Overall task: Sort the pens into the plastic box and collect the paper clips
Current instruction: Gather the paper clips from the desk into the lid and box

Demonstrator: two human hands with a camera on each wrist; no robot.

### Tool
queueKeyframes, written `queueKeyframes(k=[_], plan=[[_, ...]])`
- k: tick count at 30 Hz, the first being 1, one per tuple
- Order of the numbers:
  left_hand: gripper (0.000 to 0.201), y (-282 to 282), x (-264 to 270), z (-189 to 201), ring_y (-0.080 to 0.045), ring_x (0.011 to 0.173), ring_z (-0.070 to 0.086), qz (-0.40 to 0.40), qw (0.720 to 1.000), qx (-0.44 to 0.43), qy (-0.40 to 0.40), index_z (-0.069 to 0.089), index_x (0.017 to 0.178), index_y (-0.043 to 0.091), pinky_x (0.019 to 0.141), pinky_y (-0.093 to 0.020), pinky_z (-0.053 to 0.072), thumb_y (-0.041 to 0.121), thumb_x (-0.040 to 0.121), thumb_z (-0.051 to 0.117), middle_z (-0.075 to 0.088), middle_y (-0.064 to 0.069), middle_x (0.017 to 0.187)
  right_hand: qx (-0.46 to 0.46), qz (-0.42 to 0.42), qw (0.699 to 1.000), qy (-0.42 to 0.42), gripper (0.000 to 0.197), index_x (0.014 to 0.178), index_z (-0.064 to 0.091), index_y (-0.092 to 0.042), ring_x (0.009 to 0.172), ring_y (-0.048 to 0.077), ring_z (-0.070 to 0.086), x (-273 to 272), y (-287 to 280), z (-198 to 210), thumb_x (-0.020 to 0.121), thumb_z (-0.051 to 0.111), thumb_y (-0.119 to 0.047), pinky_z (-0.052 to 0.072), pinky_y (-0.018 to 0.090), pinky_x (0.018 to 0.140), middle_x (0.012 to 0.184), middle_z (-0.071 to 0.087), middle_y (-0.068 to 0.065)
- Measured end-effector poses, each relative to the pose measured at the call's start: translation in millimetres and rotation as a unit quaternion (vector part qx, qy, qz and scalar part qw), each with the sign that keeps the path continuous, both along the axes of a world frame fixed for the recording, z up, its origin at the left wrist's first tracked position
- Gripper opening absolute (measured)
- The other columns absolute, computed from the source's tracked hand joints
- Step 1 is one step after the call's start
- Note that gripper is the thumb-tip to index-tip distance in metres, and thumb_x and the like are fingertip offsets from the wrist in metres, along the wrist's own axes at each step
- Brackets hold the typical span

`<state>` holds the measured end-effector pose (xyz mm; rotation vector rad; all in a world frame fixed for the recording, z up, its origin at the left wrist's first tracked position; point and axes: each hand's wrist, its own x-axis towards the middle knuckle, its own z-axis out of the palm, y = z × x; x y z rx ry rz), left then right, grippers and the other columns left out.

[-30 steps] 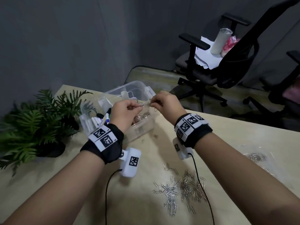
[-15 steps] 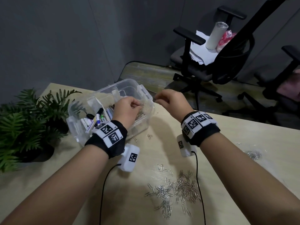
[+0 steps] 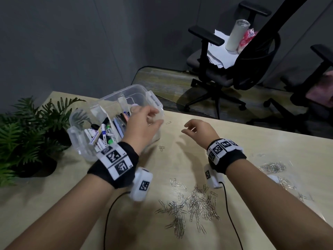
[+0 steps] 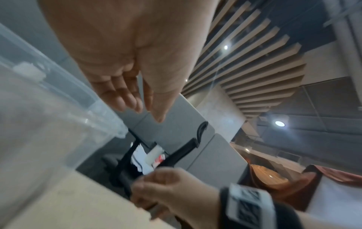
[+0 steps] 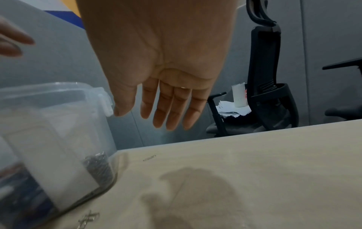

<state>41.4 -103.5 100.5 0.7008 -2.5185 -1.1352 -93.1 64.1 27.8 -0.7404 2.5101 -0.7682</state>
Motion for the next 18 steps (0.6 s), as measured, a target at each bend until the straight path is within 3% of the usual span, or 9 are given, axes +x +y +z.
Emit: queueKeyframes(k=[3, 6, 8, 11, 18], plan=[[0.023, 29, 21, -25, -0.010, 0.080, 0.053, -0.061, 0.994, 0.074, -0.060, 0.062, 0.102, 0.018, 0.072, -0.020, 0.044, 0.030, 0.084, 0.070, 0.057, 0.002, 0.097, 0.074, 0.041, 0.996, -0.018, 0.045, 0.123, 0.055, -0.020, 0.111, 0.024, 0.055, 3, -2, -11, 0.087, 0.062, -0.046, 0.045, 0.037, 0.094, 0.119, 0.060, 0.001], [0.055, 41, 46, -78, -0.014, 0.107, 0.053, -0.070, 0.967, 0.070, -0.234, 0.054, 0.124, 0.016, 0.095, -0.027, 0.044, 0.047, 0.081, 0.067, 0.047, -0.004, 0.124, 0.131, 0.081, 0.987, -0.039, 0.062, 0.138, 0.043, -0.020, 0.128, 0.028, 0.042, 8, -9, -22, 0.087, 0.061, -0.049, 0.038, 0.039, 0.104, 0.141, 0.045, 0.005], [0.072, 41, 60, -105, -0.025, 0.132, 0.036, -0.059, 0.943, 0.038, -0.326, 0.039, 0.138, 0.017, 0.111, -0.037, 0.033, 0.056, 0.081, 0.061, 0.030, -0.010, 0.145, 0.138, 0.092, 0.985, -0.039, 0.071, 0.142, 0.037, -0.019, 0.135, 0.027, 0.035, 9, -14, -32, 0.085, 0.063, -0.050, 0.033, 0.041, 0.109, 0.149, 0.036, 0.005], [0.084, 36, 68, -124, -0.029, 0.145, 0.009, -0.051, 0.935, -0.017, -0.350, 0.021, 0.149, 0.018, 0.117, -0.042, 0.018, 0.059, 0.084, 0.055, 0.007, -0.012, 0.158, 0.156, 0.112, 0.981, -0.015, 0.081, 0.148, 0.026, -0.018, 0.144, 0.025, 0.018, 7, -22, -44, 0.084, 0.062, -0.053, 0.023, 0.042, 0.116, 0.158, 0.018, 0.007], [0.090, 25, 61, -148, -0.022, 0.146, 0.007, -0.069, 0.923, -0.097, -0.366, 0.010, 0.151, 0.016, 0.115, -0.048, 0.019, 0.069, 0.083, 0.035, 0.007, -0.007, 0.159, 0.161, 0.133, 0.978, 0.019, 0.084, 0.151, 0.014, -0.021, 0.148, 0.022, -0.001, -3, -53, -62, 0.087, 0.059, -0.052, 0.017, 0.051, 0.117, 0.161, -0.002, 0.004]])
